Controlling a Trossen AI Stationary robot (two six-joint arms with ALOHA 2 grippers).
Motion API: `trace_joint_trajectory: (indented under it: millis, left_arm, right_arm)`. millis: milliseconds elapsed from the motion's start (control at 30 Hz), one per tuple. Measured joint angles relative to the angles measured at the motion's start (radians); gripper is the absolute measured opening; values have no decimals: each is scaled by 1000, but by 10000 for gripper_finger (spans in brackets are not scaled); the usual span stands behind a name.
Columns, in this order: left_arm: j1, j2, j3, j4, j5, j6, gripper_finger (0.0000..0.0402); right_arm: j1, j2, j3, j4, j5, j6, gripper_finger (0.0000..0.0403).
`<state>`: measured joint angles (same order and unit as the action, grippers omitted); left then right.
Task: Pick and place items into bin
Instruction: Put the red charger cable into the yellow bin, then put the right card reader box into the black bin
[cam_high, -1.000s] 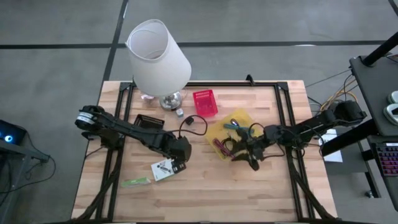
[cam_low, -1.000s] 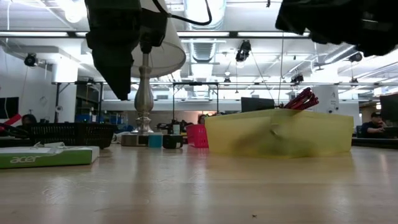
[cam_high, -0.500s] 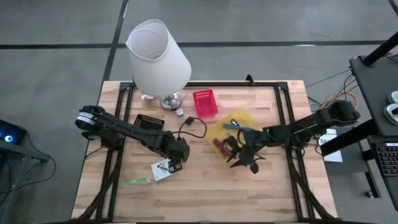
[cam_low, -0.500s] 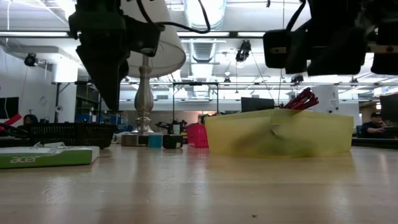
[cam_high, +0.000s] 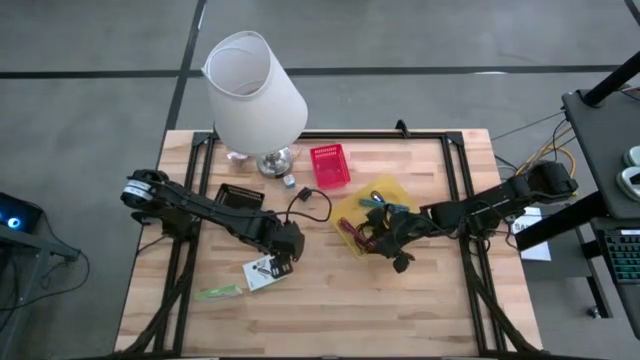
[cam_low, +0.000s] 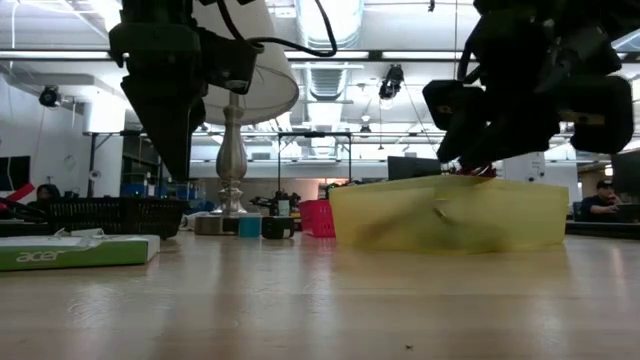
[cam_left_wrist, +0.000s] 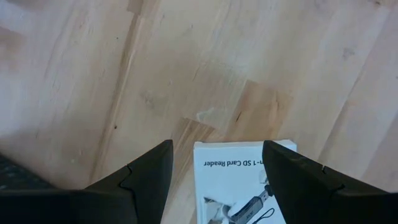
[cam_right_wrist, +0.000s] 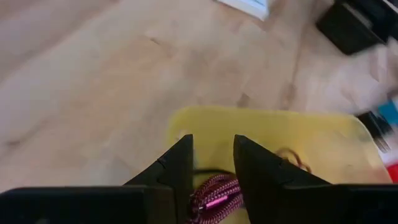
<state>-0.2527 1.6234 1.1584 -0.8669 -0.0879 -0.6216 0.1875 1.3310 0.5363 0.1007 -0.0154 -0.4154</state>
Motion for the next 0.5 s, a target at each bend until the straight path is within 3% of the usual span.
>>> trace_joint_trajectory:
  millis: [300, 500]
  left_arm:
    - [0, 0, 0, -1, 0, 0, 231]
    - [0, 0, 0, -1, 0, 0, 231]
  right_arm:
    - [0, 6, -10, -83, 258, 151, 81]
    - [0, -46, 0, 7, 276, 72, 68]
